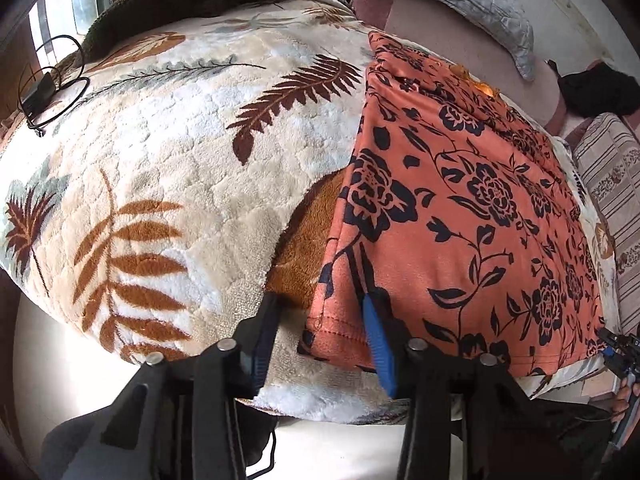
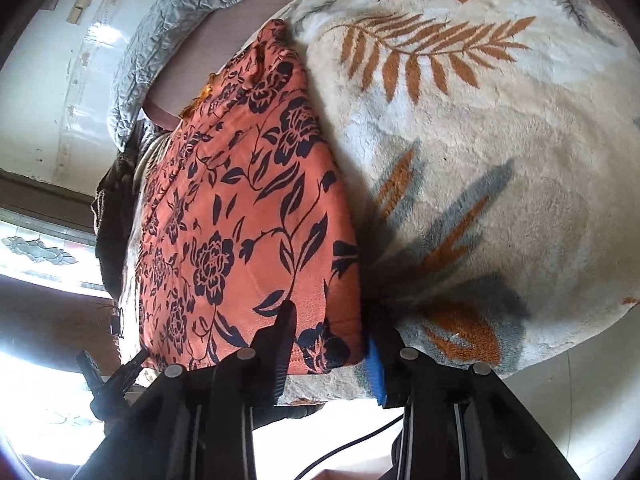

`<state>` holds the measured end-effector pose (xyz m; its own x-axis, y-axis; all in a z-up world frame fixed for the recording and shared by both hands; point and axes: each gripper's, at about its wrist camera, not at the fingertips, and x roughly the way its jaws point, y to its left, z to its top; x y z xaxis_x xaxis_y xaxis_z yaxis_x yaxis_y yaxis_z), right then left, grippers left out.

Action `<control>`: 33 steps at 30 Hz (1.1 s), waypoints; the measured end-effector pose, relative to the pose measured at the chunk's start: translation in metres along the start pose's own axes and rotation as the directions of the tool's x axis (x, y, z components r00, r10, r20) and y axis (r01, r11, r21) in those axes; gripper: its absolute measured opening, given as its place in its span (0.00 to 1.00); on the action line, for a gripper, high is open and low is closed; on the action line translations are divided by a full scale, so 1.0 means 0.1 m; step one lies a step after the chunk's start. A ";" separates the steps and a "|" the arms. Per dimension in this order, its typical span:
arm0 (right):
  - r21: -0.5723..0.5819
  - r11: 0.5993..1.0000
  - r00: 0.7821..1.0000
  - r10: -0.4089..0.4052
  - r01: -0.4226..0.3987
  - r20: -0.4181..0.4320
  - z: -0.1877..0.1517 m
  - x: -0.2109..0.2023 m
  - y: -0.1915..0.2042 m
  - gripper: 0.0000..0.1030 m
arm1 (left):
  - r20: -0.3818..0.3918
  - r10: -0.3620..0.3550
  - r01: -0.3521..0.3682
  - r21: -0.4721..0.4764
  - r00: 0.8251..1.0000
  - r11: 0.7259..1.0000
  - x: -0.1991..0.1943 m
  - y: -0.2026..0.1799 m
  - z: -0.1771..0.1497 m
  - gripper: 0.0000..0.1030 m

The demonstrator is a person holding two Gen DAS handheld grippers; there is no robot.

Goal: Fold small clothes
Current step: 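Grasp the hem edge with the left tool while the right tool grasps it too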

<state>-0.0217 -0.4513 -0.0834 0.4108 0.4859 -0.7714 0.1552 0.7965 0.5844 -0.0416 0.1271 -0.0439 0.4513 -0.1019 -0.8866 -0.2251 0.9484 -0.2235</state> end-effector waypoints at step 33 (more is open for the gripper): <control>-0.061 0.997 0.999 0.042 -0.042 0.007 0.14 -0.14 0.19 0.08 | 0.082 -0.057 0.057 0.002 0.995 0.998 -0.27 -0.17 0.10 0.06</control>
<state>-0.0118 -0.4485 -0.0578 0.4232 0.5166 -0.7443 0.0829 0.7960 0.5996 -0.0416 0.1171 -0.0119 0.5327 -0.1310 -0.8361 -0.1975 0.9414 -0.2733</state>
